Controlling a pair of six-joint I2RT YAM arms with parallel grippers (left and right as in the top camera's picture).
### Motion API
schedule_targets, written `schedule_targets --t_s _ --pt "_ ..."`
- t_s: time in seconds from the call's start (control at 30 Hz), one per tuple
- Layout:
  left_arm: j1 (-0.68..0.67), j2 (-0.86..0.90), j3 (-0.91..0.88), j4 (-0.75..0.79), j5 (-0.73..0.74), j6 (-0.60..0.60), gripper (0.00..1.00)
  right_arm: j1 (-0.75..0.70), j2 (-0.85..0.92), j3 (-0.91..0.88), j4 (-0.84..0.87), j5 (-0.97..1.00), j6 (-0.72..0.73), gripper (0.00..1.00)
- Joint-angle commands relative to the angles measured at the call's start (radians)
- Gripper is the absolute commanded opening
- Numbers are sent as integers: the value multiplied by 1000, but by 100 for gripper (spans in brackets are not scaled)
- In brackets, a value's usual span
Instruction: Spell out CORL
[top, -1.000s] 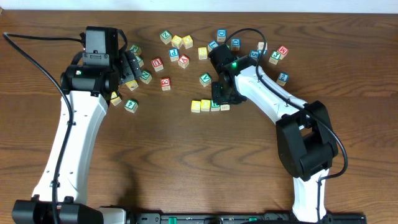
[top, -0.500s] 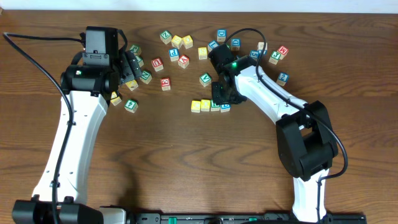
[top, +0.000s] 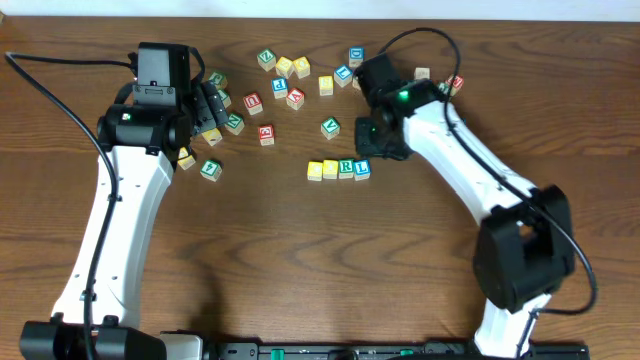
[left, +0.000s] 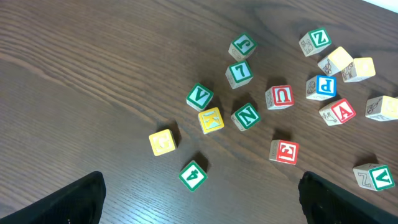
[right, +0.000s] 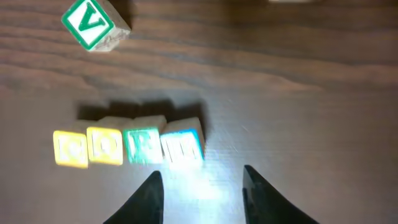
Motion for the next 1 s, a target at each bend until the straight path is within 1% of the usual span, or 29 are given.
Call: schedule_targets --t_s 0.0,0.1,0.23,0.5,0.7,0.97 --pt "3 -4 5 -2 -6 10 98 -10 -8 5 -39 2 -1 33" --pt "3 -4 5 -2 -6 10 98 -10 -1 -21 -54 2 -5 29" --pt "3 -4 5 -2 -6 10 98 -8 5 -85 -3 1 -4 19" --pt "3 -4 5 -2 -6 10 98 -7 5 -201 58 -22 -1 12" --pt "3 -4 5 -2 -6 10 97 20 6 -274 146 -44 0 11" --pt "3 -4 5 -2 -6 10 98 27 6 -293 190 -49 0 11"
